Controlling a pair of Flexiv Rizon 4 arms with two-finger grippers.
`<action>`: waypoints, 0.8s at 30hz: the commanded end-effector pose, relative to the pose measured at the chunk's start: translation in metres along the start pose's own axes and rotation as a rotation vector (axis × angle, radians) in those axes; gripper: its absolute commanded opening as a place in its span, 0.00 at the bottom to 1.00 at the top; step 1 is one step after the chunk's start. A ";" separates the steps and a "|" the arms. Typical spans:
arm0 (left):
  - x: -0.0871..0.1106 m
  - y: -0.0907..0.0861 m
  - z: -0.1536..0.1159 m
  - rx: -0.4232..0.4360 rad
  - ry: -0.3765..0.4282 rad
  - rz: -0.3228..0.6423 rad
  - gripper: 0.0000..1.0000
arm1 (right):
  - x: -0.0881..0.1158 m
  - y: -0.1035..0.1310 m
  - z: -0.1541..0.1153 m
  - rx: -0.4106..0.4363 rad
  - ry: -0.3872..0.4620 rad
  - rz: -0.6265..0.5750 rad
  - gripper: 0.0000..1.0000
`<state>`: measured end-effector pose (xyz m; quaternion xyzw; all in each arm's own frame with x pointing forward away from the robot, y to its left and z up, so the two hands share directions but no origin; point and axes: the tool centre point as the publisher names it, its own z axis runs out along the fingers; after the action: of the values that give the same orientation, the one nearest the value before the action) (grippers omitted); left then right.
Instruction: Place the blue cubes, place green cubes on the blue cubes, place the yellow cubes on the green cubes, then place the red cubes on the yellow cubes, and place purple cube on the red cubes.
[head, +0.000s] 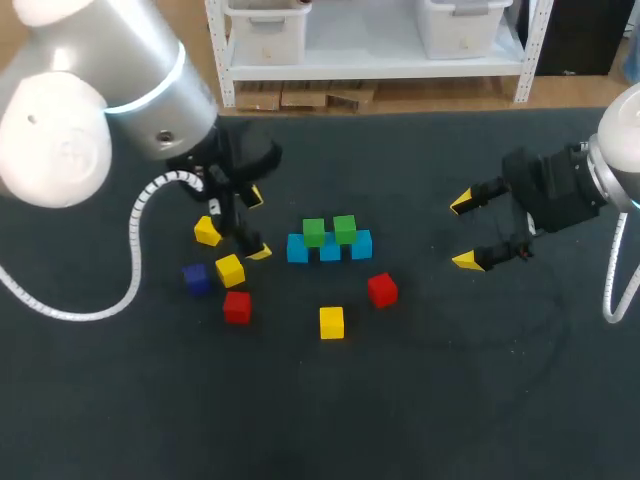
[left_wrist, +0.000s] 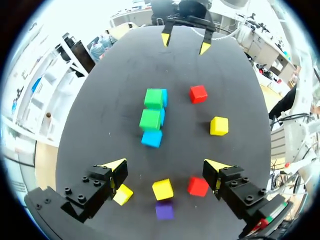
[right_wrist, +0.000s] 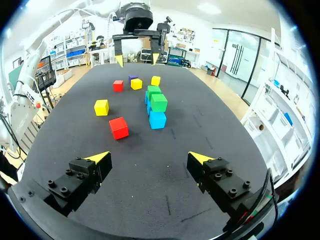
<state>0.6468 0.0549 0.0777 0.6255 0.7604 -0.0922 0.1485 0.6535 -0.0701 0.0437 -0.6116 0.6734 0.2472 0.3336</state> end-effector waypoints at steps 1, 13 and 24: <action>0.019 -0.002 -0.006 -0.019 0.001 -0.014 1.00 | 0.000 0.000 0.000 0.001 -0.003 -0.001 1.00; 0.047 0.001 0.020 -0.024 0.033 -0.132 1.00 | 0.000 0.000 0.000 0.001 -0.003 -0.001 1.00; 0.060 0.021 0.038 -0.064 0.073 -0.171 0.94 | 0.000 0.000 0.000 0.001 -0.003 -0.001 1.00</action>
<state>0.6550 0.1039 0.0275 0.5564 0.8180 -0.0572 0.1344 0.6535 -0.0701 0.0437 -0.6116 0.6734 0.2472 0.3336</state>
